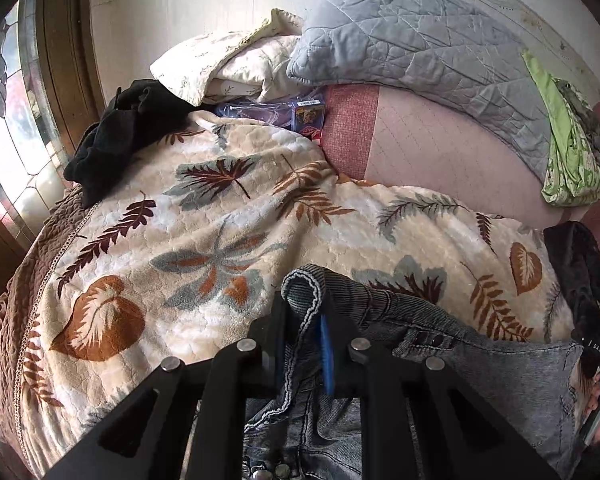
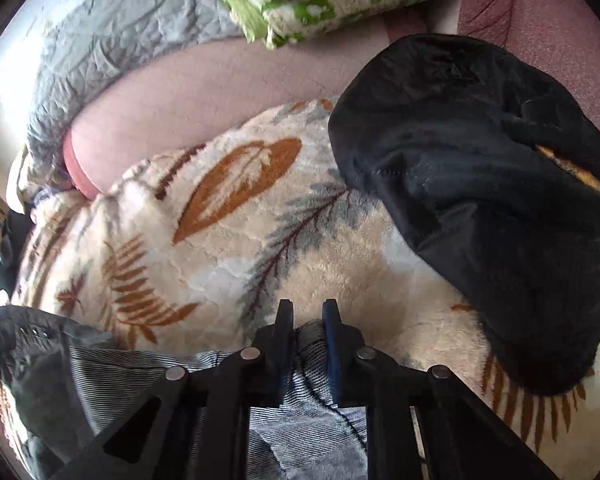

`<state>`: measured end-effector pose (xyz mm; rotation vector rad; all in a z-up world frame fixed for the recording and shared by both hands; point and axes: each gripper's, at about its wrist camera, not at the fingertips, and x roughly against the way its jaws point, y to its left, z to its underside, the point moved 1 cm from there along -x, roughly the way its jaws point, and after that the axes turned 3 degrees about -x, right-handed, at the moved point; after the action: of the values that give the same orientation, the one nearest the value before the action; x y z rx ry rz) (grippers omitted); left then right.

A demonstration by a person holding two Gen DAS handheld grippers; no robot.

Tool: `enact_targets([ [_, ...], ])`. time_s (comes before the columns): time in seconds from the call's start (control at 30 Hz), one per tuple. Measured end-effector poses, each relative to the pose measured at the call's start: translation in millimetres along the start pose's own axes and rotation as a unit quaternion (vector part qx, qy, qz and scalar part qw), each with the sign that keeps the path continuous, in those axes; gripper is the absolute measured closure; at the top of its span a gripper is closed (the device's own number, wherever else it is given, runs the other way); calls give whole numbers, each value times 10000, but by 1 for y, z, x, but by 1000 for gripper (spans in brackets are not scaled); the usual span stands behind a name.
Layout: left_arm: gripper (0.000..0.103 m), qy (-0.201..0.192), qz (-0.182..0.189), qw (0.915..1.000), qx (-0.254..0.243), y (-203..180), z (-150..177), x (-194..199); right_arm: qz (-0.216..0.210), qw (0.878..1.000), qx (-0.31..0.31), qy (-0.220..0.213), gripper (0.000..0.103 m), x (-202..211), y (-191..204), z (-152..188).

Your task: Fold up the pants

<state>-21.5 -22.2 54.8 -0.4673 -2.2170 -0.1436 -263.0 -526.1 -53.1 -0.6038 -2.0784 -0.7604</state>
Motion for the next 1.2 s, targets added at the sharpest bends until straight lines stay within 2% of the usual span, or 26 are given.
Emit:
enact_targets([
  [0.07,88,-143,54,9999,59,4,1,20,-319,9981,-307,-422,88,36,-8,-8],
  [0.17,88,-407,84,9988,259,18,7,54,-869,9849,-782,-1277,89,99,-21,-16],
  [0.23,88,-615,64,9970,459,31,16,76,-862,9763,-966,-1734,89,130,-31,-13],
  [0.27,88,-711,60,9959,555,39,23,87,-818,9747,-1049,-1799,89,139,-37,-10],
  [0.37,88,-866,106,9935,731,59,50,113,-942,9765,-1212,-1510,89,145,-61,11],
  [0.5,88,-832,152,9942,657,70,106,138,-940,9868,-1003,-861,89,141,-87,75],
  [0.6,88,-646,70,9969,436,72,157,146,-640,9946,-718,-380,89,142,-108,133],
  [0.67,88,-517,70,9980,362,75,189,149,-636,9950,-751,-189,89,151,-120,166],
  [0.73,88,-305,-20,9991,308,78,215,145,-661,9949,-766,-51,89,158,-127,192],
  [0.8,87,-10,-143,9996,244,82,238,132,-506,9965,-647,147,88,156,-131,211],
  [0.9,85,621,-142,9971,412,94,258,110,-326,9945,-672,729,81,143,-143,218],
  [0.97,81,829,-108,9951,534,101,266,109,-144,9934,-727,876,62,149,-147,219],
  [1.03,80,884,-152,9947,506,106,268,118,-122,9947,-678,769,60,164,-146,214],
  [1.07,80,863,-310,9947,472,110,268,124,-155,9956,-663,639,59,173,-145,209],
  [1.13,80,709,-544,9950,444,118,265,140,-224,9964,-698,432,52,189,-141,198],
  [1.2,80,505,-582,9956,530,128,255,156,-297,9969,-695,239,51,199,-132,184],
])
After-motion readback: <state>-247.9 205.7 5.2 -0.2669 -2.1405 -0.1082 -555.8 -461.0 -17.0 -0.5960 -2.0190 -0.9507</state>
